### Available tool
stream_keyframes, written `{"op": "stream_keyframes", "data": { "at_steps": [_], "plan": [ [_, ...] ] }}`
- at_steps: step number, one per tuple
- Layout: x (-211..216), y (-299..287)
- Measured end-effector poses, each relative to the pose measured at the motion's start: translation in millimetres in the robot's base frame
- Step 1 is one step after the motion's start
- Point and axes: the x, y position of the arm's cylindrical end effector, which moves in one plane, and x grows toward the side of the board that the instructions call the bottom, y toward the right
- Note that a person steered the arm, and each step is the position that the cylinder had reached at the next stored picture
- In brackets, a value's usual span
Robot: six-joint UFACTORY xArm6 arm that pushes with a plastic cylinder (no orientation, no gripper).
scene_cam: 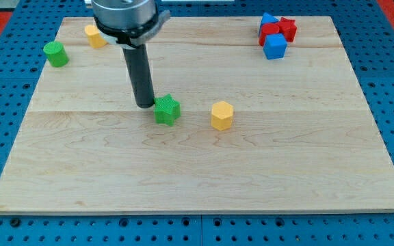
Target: Slide the yellow heart towards down
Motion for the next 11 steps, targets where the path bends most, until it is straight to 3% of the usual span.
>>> {"op": "stream_keyframes", "data": {
  "at_steps": [2, 6, 9, 10, 11],
  "plan": [
    [-38, -57],
    [-38, -51],
    [-179, -17],
    [-220, -42],
    [-228, -90]
  ]
}}
